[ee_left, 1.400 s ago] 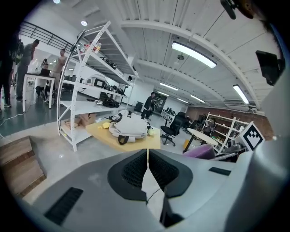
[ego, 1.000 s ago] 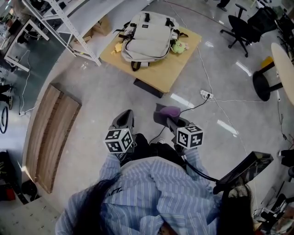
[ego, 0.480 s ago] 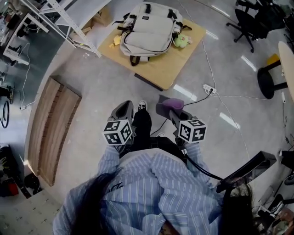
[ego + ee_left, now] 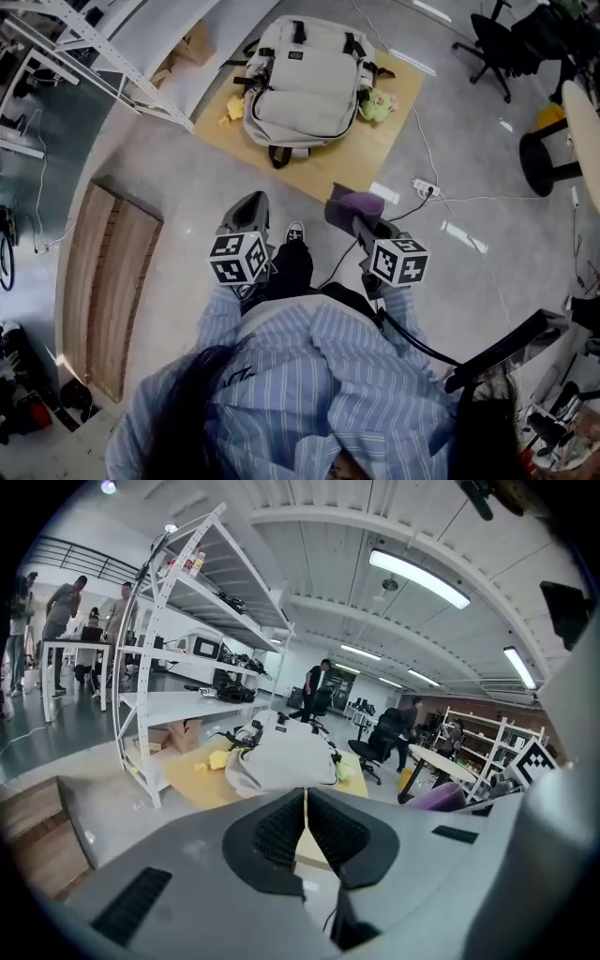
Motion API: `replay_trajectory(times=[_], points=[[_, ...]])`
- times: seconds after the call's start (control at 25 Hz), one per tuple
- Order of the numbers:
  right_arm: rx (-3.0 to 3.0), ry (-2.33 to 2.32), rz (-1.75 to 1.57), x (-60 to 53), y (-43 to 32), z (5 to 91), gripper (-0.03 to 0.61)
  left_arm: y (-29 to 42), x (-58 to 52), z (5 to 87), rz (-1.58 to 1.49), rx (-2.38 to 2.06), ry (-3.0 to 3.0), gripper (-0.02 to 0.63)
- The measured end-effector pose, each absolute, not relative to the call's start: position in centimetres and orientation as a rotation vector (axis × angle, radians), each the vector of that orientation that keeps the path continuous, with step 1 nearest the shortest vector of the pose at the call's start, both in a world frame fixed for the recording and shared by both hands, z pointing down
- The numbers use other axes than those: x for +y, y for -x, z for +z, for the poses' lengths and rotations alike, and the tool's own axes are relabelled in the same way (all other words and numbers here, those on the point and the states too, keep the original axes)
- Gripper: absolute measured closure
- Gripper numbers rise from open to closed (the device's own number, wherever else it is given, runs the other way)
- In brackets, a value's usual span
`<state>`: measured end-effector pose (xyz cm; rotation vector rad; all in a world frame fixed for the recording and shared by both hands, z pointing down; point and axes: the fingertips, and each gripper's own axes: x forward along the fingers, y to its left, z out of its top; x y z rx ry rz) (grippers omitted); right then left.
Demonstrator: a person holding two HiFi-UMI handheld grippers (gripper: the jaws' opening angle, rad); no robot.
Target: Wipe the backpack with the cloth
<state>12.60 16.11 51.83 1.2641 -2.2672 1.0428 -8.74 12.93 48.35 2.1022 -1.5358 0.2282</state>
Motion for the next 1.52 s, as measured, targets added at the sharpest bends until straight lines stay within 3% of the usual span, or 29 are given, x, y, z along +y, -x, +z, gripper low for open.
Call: replay_trajectory(times=[0.56,1.12,1.52], points=[[-2.328,-1.027,0.824,2.8,2.8,50.8,0.537,19.0,2.1,50.2,0.221,-1.538,-2.065,0.600],[-2.388,-0.714,0.574,-3.8,13.3,52.1,0.537,20.2,0.4,50.4,0.196,-1.567,-2.018,0.600],[-2.296,-0.609,0.530,-5.3,13.3,56.6,0.537,19.7,1.6,51.2,0.203,-1.638,-1.909,0.600]])
